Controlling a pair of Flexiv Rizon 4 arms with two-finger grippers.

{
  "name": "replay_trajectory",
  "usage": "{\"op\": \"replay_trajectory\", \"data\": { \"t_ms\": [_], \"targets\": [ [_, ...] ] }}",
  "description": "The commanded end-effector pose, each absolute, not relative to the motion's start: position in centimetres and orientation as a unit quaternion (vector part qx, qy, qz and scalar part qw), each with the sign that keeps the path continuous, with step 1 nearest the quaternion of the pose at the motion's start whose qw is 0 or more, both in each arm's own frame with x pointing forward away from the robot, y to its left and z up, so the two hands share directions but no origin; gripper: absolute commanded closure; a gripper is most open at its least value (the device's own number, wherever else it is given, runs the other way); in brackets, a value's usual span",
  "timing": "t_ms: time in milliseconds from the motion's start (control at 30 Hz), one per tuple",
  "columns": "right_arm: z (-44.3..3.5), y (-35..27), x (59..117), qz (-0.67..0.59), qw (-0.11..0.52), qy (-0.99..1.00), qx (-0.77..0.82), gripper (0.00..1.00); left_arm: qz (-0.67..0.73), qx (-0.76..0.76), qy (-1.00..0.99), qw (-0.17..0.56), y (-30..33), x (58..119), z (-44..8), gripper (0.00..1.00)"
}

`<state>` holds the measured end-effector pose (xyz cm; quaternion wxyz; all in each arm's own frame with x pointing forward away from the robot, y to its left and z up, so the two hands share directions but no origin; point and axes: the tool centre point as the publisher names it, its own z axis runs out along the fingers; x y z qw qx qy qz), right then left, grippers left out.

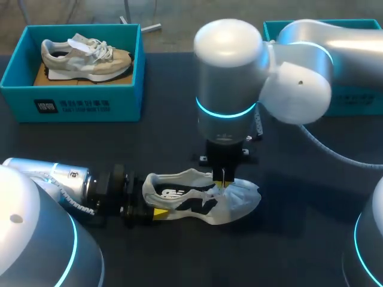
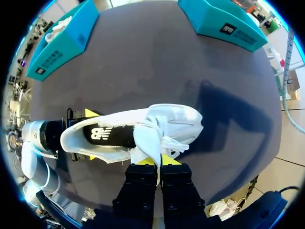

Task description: Take the shoe out of the shoebox, open the shoe tongue, remove and reinsert the insole, then place the shoe into the shoebox

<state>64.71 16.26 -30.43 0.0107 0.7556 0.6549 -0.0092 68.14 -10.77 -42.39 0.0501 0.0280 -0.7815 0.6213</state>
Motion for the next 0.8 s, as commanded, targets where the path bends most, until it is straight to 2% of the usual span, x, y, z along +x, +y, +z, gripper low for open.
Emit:
{"op": "replay_trajectory", "data": {
  "t_ms": [33,433,800],
  "targets": [
    [-30.5,16.6,64.1,-0.006,0.018,0.599,0.800,1.00,0.621,0.028,-0.782,0.050,-10.7,68.2,-42.6,1.00],
    [-30.5,16.6,64.1,-0.006,0.018,0.599,0.800,1.00,0.621,0.028,-0.782,0.050,-10.7,68.2,-42.6,1.00],
    [-30.4,13.3,64.6,0.020,-0.035,0.589,0.807,1.00,0.621,0.028,-0.782,0.050,-10.7,68.2,-42.6,1.00]
  ]
}}
